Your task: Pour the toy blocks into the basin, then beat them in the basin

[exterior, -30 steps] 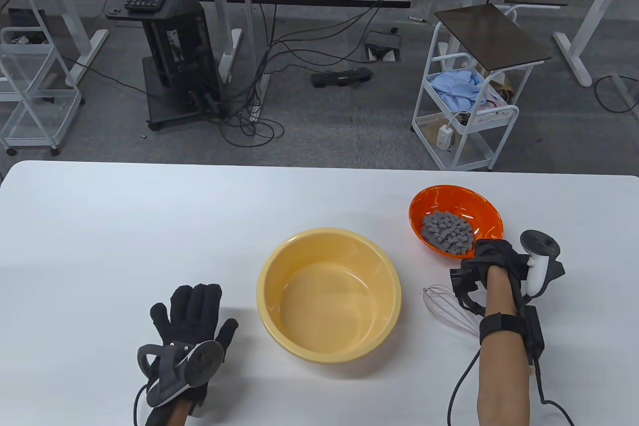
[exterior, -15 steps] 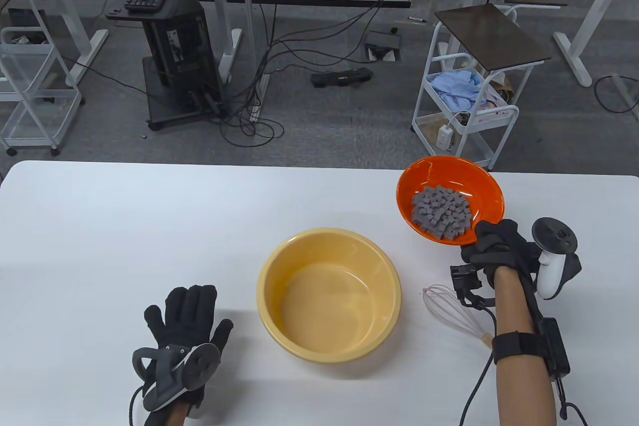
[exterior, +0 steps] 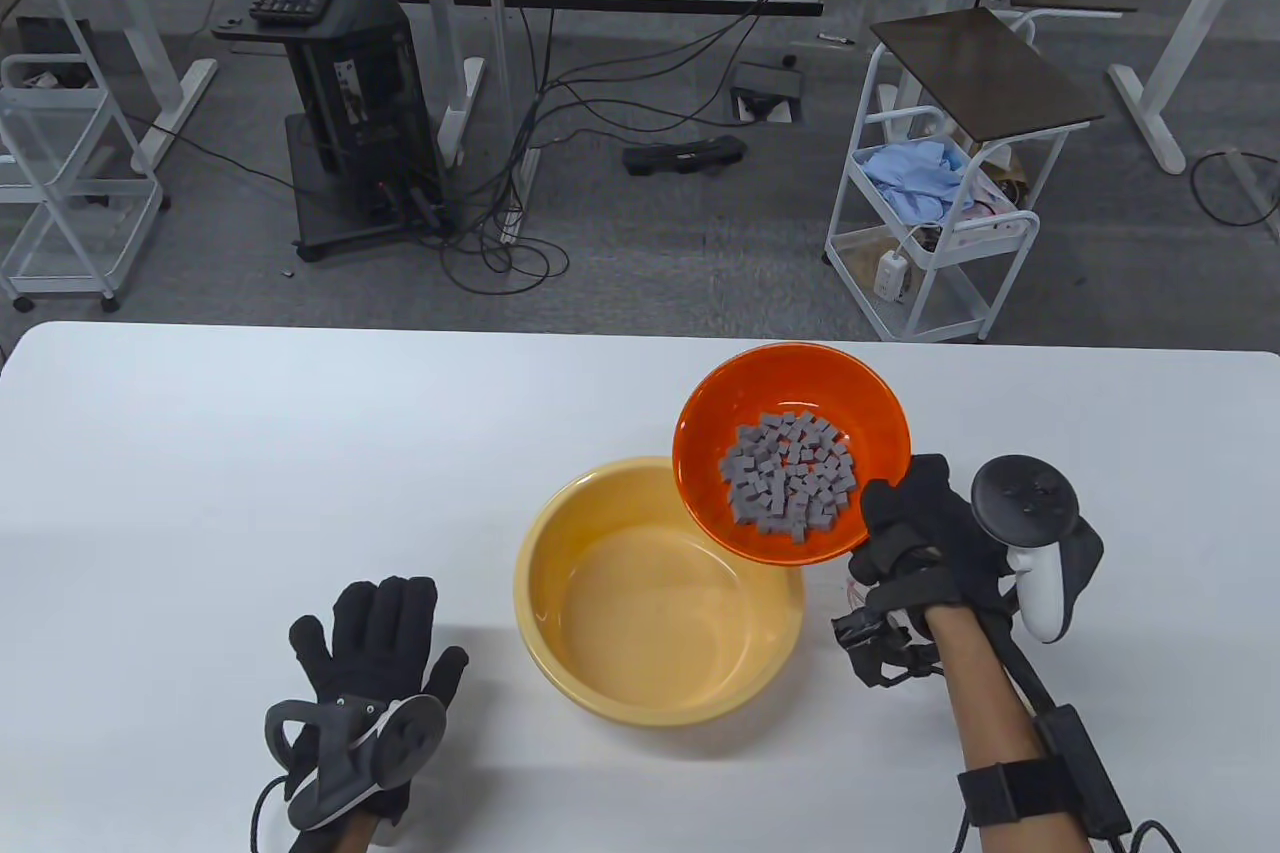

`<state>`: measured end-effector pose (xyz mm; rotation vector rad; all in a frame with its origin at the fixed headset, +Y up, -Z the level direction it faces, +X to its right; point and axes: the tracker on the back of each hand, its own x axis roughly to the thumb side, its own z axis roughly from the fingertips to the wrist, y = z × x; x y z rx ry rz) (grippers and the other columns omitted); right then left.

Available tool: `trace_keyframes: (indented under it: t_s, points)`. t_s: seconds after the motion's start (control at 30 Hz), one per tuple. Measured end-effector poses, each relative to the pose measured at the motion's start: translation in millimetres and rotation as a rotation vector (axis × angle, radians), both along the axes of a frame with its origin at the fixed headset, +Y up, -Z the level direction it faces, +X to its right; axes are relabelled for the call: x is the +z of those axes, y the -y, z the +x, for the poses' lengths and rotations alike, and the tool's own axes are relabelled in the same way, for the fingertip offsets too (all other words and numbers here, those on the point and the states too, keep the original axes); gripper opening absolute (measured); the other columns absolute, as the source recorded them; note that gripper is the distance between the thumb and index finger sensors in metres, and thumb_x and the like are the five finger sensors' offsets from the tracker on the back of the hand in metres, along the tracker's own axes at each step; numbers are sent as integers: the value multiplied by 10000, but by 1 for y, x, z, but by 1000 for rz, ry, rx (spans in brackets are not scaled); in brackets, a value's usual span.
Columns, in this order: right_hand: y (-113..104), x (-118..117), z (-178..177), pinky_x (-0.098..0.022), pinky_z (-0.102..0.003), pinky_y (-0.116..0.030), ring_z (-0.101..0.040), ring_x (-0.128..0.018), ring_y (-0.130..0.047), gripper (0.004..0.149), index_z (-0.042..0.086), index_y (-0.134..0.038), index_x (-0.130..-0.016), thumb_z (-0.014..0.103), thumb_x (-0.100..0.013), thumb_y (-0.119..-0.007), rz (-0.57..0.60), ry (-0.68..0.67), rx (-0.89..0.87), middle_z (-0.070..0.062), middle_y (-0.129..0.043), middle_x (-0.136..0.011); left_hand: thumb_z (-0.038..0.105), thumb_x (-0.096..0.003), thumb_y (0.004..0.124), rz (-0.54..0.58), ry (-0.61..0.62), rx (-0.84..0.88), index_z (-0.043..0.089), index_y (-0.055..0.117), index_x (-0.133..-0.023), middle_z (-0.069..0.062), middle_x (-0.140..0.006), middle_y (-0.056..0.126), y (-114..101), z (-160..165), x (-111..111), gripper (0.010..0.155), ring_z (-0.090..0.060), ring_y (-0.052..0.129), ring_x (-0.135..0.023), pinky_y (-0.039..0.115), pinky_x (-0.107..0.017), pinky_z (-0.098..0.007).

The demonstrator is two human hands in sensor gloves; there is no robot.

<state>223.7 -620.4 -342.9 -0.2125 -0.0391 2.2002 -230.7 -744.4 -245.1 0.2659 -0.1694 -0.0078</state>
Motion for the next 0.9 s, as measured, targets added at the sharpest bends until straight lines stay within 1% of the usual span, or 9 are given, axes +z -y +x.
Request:
trace_keyframes:
  t_s: [0.13, 0.23, 0.37, 0.47, 0.57, 0.9]
  points:
    - [-1, 10, -24, -107, -288, -858, -277, -177, -966, 536, -109, -385, -965, 179, -651, -711, 21, -20, 125, -326, -878, -556, 474, -681, 593, -7, -1, -6, 47, 384, -1192, -303, -1209, 500, 1, 2, 2, 698, -621, 525, -1093, 361, -623, -902]
    - [2, 17, -39, -111, -293, -862, -285, -182, -969, 536, -108, -388, -967, 178, -651, -712, 8, -27, 174, -329, -878, -559, 476, -683, 591, -8, -5, -18, 47, 385, -1193, -302, -1209, 504, 0, 4, 2, 697, -618, 534, -1092, 348, -618, -907]
    - [7, 21, -50, -115, -299, -863, -289, -187, -970, 534, -104, -391, -968, 179, -651, -713, -6, -23, 204, -329, -877, -564, 475, -684, 590, -11, 0, -11, 43, 382, -1194, -307, -1209, 501, 0, 4, 3, 699, -620, 542, -1089, 342, -612, -910]
    - [9, 26, -59, -117, -301, -865, -293, -188, -971, 533, -102, -394, -968, 179, -649, -716, 16, -22, 260, -330, -877, -564, 472, -685, 591, -7, 1, 3, 40, 384, -1193, -309, -1207, 504, 0, 3, 3, 698, -623, 543, -1086, 339, -608, -912]
    - [8, 30, -69, -119, -303, -869, -297, -192, -975, 530, -98, -400, -968, 181, -647, -717, 46, -18, 329, -328, -880, -568, 473, -686, 590, -7, -2, 11, 37, 386, -1192, -313, -1205, 506, 2, 3, 2, 698, -622, 552, -1081, 345, -605, -912]
    - [1, 36, -96, -133, -321, -885, -317, -211, -989, 522, -87, -413, -971, 178, -645, -724, 81, -31, 513, -332, -884, -582, 470, -688, 590, -9, -5, 46, 23, 392, -1188, -326, -1196, 511, 3, 3, 2, 699, -624, 577, -1066, 351, -596, -914]
